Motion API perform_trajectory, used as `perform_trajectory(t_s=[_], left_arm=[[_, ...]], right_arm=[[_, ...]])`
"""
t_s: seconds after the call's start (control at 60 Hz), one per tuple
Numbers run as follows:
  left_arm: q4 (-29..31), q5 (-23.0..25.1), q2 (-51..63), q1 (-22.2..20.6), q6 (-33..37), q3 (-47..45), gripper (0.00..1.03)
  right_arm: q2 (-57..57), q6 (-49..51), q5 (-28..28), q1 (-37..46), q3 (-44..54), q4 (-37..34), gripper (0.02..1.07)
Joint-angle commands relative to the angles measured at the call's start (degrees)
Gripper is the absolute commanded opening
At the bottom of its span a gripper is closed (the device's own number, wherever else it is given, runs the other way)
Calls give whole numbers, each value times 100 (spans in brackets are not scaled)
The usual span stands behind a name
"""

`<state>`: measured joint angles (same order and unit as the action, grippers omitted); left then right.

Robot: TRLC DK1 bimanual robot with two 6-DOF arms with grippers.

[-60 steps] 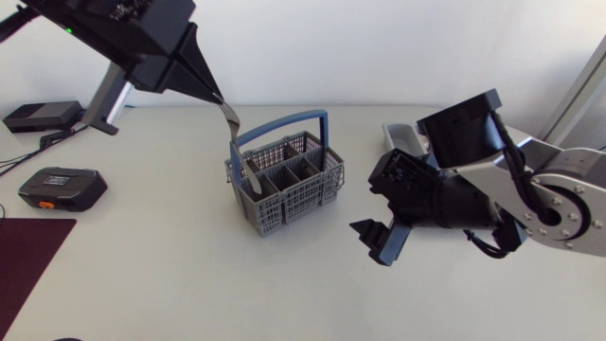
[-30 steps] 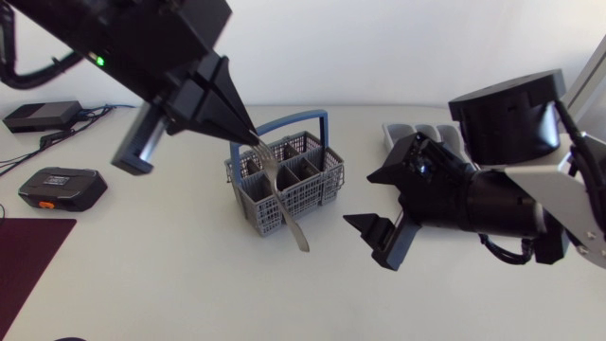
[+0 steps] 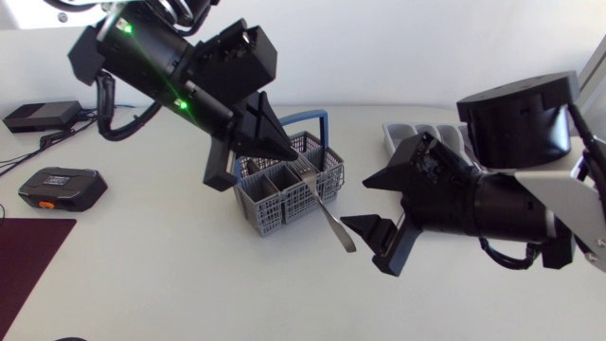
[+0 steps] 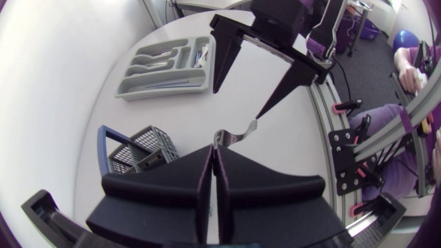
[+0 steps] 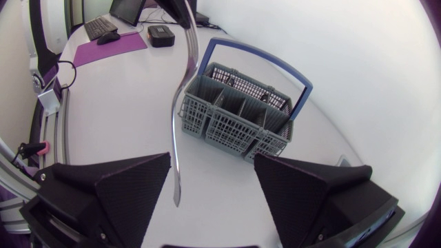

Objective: Unload the cutlery basket into the drawer organizer.

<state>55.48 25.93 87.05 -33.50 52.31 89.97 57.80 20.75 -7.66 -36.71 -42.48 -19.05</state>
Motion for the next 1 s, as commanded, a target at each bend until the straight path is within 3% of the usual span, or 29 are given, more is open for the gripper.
perform_trajectory(t_s=[0.0, 0.133, 0.317, 0.5, 0.8, 0.983], left_arm=[[-90, 122, 199, -96, -503, -147, 3], [-416, 114, 331, -184, -1162, -129, 3], [-618, 114, 471, -272, -1997, -15, 3], [-767, 105, 682, -333, -2762, 99, 3], [-917, 96, 876, -403, -3711, 266, 3], [-934, 96, 937, -439, -4133, 275, 3]], right_arm=[[-14, -133, 10, -47, 205, 77, 86], [12, -142, 28, -38, 223, 191, 74], [65, -98, 476, -56, 346, 534, 74], [21, -1, 863, -188, 530, 859, 61], [144, 131, 1241, -258, 653, 1184, 54], [196, 236, 1715, -451, 811, 1562, 37]])
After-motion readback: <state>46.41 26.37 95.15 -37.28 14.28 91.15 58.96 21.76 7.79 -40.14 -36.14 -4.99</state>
